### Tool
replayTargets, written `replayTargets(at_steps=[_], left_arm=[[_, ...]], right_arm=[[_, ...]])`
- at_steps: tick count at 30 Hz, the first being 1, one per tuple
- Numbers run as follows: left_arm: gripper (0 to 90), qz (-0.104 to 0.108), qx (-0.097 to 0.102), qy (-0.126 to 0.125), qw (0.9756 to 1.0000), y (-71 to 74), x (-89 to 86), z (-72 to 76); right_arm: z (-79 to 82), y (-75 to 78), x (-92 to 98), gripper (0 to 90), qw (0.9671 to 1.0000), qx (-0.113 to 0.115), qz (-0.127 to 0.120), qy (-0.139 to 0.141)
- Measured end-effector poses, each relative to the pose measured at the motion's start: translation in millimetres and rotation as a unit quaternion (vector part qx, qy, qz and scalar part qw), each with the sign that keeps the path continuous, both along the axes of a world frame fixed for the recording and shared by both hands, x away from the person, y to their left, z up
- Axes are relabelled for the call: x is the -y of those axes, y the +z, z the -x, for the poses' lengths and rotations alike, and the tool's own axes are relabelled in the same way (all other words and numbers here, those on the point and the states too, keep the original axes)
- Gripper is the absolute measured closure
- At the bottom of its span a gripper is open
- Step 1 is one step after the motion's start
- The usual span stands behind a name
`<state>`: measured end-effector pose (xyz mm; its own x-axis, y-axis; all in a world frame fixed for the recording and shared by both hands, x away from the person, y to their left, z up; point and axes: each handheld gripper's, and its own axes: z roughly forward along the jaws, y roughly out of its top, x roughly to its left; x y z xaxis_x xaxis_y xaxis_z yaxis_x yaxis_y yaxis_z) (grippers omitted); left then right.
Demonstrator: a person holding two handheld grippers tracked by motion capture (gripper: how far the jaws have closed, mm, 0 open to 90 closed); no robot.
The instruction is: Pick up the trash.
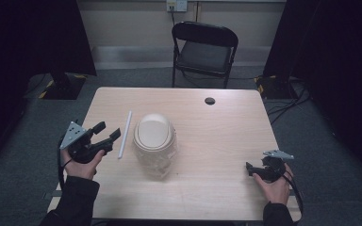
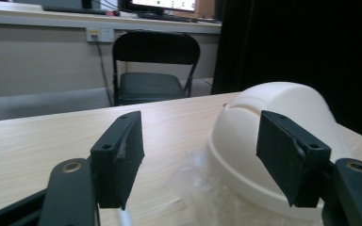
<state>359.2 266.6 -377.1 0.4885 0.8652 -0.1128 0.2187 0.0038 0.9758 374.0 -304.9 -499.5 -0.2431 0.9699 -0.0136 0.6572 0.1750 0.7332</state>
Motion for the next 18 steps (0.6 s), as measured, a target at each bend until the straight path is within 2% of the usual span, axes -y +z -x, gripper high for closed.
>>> replayTargets(at_steps=[7,10,13,17,18], left_arm=[[32.5,-0.005,-0.012,-0.040,0.9991,-7.6,35.6,-14.3],[32.0,-0.013,-0.016,-0.048,0.9986,-10.3,46.7,-17.2],[30.9,-0.031,-0.027,-0.053,0.9977,-15.9,56.0,-19.6],[29.5,-0.047,-0.048,-0.052,0.9964,-26.0,62.3,-22.6],[28.6,-0.047,-0.048,-0.052,0.9964,-26.0,62.3,-22.6]], right_arm=[[0.2,0.1,-0.1,11.2,1.0000,0.000,0.000,-0.001],[0.2,0.0,-0.2,11.2,1.0000,0.000,0.000,-0.001],[0.2,0.0,-0.2,11.2,1.0000,0.000,0.000,-0.001],[0.2,0.0,-0.2,11.2,1.0000,0.000,0.000,-0.001],[0.2,0.0,-0.2,11.2,1.0000,0.000,0.000,-0.001]])
